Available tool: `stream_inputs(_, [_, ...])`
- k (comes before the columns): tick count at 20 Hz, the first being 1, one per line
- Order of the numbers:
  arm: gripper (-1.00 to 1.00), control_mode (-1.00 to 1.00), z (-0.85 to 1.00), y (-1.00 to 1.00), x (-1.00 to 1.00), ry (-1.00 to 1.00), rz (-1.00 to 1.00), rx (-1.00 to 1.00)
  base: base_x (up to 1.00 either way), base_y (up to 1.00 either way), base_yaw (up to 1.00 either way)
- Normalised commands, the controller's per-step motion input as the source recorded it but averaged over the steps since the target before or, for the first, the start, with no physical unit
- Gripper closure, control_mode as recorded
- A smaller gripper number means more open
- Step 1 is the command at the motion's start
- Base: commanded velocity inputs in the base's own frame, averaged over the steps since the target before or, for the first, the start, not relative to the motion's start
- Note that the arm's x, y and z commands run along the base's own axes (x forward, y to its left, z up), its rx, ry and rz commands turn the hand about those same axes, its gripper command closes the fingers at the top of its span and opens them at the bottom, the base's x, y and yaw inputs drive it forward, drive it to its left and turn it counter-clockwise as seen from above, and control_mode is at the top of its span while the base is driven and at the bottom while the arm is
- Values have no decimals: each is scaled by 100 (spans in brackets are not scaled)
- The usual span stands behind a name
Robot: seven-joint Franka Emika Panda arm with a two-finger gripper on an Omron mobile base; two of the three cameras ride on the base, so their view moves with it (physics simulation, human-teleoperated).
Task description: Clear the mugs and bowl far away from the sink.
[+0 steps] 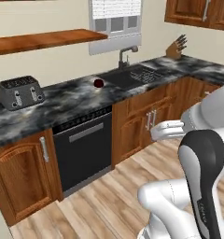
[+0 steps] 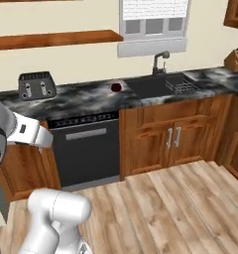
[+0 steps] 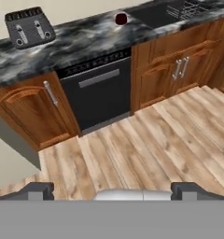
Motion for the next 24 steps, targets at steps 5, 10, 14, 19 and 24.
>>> stream_inputs(5, [-100,100,0,0,0,0,0,0,100,-65,54])
stream_inputs(10, [-100,100,0,0,0,0,0,0,100,-99,31])
stream_inputs(14, [-100,100,0,0,0,0,0,0,100,-100,8])
stream_inputs(19, [-100,100,0,0,0,0,0,0,94,-65,2])
stream_inputs(24, [-100,100,0,0,0,0,0,0,66,0,-5])
